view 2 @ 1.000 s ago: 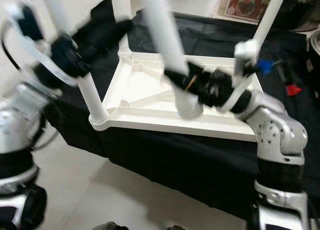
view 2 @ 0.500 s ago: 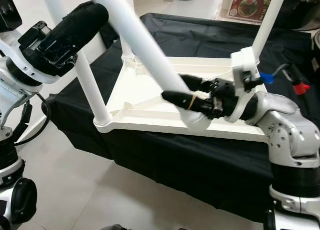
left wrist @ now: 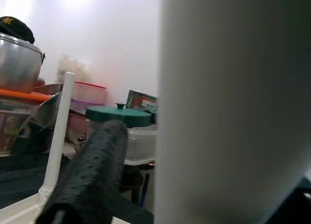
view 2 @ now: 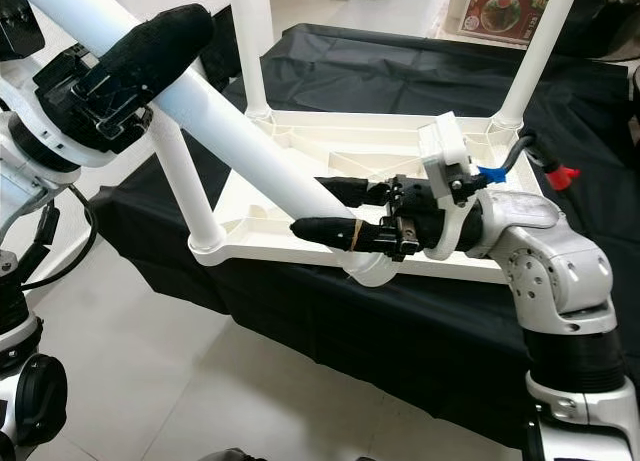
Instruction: Building children table
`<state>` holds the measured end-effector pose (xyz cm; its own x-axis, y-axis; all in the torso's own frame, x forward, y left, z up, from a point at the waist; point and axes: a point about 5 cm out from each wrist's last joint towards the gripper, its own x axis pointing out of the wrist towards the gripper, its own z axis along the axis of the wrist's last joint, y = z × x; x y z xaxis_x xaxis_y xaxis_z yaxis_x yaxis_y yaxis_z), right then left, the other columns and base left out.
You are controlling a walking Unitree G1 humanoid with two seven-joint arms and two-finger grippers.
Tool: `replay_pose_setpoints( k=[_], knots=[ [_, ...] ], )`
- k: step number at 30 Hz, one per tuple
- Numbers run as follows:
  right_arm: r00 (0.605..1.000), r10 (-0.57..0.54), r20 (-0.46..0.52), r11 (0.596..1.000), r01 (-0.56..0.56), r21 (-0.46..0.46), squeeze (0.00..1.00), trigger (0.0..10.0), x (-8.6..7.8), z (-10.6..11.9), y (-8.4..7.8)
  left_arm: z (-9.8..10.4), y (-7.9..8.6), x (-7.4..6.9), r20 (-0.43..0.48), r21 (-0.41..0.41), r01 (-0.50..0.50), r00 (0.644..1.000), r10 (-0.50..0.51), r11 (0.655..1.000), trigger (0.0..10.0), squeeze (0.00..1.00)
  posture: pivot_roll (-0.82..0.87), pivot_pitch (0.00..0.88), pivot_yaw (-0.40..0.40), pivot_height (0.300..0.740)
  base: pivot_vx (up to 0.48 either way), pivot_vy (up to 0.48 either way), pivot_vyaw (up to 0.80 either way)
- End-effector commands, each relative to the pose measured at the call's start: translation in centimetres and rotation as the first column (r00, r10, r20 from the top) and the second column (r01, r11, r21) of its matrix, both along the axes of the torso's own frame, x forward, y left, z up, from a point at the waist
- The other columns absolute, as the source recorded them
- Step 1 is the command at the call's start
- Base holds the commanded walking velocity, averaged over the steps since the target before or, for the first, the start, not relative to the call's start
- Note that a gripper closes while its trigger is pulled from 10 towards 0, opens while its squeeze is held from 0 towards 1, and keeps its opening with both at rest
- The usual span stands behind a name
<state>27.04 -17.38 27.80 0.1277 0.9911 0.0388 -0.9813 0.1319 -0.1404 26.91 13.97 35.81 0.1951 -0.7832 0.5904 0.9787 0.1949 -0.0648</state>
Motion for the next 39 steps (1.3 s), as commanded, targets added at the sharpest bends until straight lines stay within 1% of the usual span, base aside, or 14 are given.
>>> replay_pose_setpoints(
  k=[1, 13, 14, 21, 22, 24, 26, 29, 32, 33, 34, 35, 36, 39],
  knots=[
    [0.999, -0.009, 0.037, 1.0, 0.009, 0.001, 0.0, 10.0, 0.2, 0.3, 0.2, 0.2, 0.5, -0.5, 0.019, 0.017, 0.003, 1.0, -0.003, 1.0, 0.0, 0.0, -0.05, 0.109, 0.022, 0.74, 0.0, 0.0, 0.0],
    [0.994, -0.09, 0.069, 0.995, 0.092, -0.027, 0.0, 10.0, 1.4, 0.6, 0.4, 0.3, 0.4, -0.6, 0.041, 0.076, -0.011, 0.999, 0.008, 0.997, 0.0, 0.0, -0.05, 0.109, 0.018, 0.74, 0.0, 0.0, 0.0],
    [0.993, -0.105, 0.049, 0.994, 0.106, -0.028, 1.0, 10.0, 1.7, 0.8, 0.1, 0.3, 0.1, -0.5, 0.058, 0.102, -0.026, 0.998, 0.02, 0.994, 0.0, 0.0, -0.05, 0.106, 0.015, 0.74, 0.0, 0.0, 0.0],
    [0.99, -0.131, 0.057, 0.991, 0.133, -0.024, 1.0, 10.0, 2.3, 1.2, -0.4, 0.5, -0.3, -0.4, 0.094, 0.148, -0.075, 0.994, 0.061, 0.986, 0.0, 0.0, -0.05, 0.101, 0.012, 0.74, 0.0, 0.0, 0.0],
    [0.983, -0.149, 0.104, 0.988, 0.153, -0.028, 1.0, 10.0, 2.6, 2.4, -1.1, 0.6, -0.8, -0.2, 0.136, 0.188, -0.131, 0.985, 0.106, 0.974, 0.0, 0.0, -0.05, 0.092, 0.007, 0.74, 0.0, 0.0, 0.0],
    [0.983, -0.149, 0.104, 0.988, 0.153, -0.028, 1.0, 10.0, 2.6, 2.4, -1.1, 0.6, -0.8, -0.2, 0.136, 0.188, -0.131, 0.985, 0.106, 0.974, 0.0, 0.0, -0.05, 0.092, 0.007, 0.74, 0.0, 0.0, 0.0],
    [0.972, -0.164, 0.167, 0.985, 0.171, -0.029, 1.0, 10.0, 2.8, 4.3, -2.1, 0.6, -1.7, 0.0, 0.18, 0.225, -0.166, 0.976, 0.126, 0.96, 0.0, 0.0, -0.05, 0.086, 0.002, 0.74, 0.0, 0.0, 0.0],
    [0.971, -0.147, 0.189, 0.987, 0.156, -0.029, 1.0, 10.0, 2.6, 5.1, -2.1, 0.5, -2.1, -0.1, 0.197, 0.241, -0.166, 0.973, 0.119, 0.956, 0.0, 0.0, -0.05, 0.085, 0.001, 0.74, 0.0, 0.0, 0.0],
    [0.976, -0.078, 0.204, 0.987, 0.104, -0.119, 1.0, 10.0, 2.2, 5.0, -0.7, 0.5, -2.6, -0.1, 0.23, 0.271, -0.169, 0.967, 0.107, 0.948, 0.0, 0.0, -0.06, 0.079, -0.001, 0.74, 0.0, 0.0, 0.0],
    [0.976, -0.049, 0.213, 0.983, 0.085, -0.164, 0.0, 10.0, 2.0, 4.8, 0.0, 0.5, -2.8, -0.1, 0.241, 0.282, -0.17, 0.965, 0.102, 0.944, 0.0, 0.0, -0.06, 0.079, -0.001, 0.74, 0.0, 0.0, 0.0],
    [0.971, -0.012, 0.237, 0.969, 0.07, -0.236, 0.0, 10.0, 1.8, 4.3, 1.1, 0.5, -3.1, -0.1, 0.261, 0.3, -0.177, 0.96, 0.098, 0.937, 0.0, 0.0, -0.06, 0.076, -0.001, 0.74, 0.0, 0.0, 0.0],
    [0.971, -0.012, 0.237, 0.969, 0.07, -0.236, 0.0, 10.0, 1.8, 4.3, 1.1, 0.5, -3.1, -0.1, 0.261, 0.3, -0.177, 0.96, 0.098, 0.937, 0.0, 0.0, -0.06, 0.076, -0.001, 0.74, 0.0, 0.0, 0.0],
    [0.972, 0.013, 0.236, 0.952, 0.06, -0.3, 0.0, 10.0, 1.8, 4.1, 2.5, 0.6, -3.4, -0.1, 0.291, 0.327, -0.196, 0.952, 0.099, 0.925, 0.0, 0.0, -0.06, 0.073, -0.003, 0.74, 0.0, 0.0, 0.0],
    [0.966, 0.006, 0.259, 0.941, 0.083, -0.329, 0.0, 10.0, 2.1, 4.5, 3.1, 0.6, -3.6, 0.0, 0.312, 0.337, -0.206, 0.945, 0.098, 0.919, 0.0, 0.0, -0.06, 0.071, -0.008, 0.74, 0.0, 0.0, 0.0]
  ],
)
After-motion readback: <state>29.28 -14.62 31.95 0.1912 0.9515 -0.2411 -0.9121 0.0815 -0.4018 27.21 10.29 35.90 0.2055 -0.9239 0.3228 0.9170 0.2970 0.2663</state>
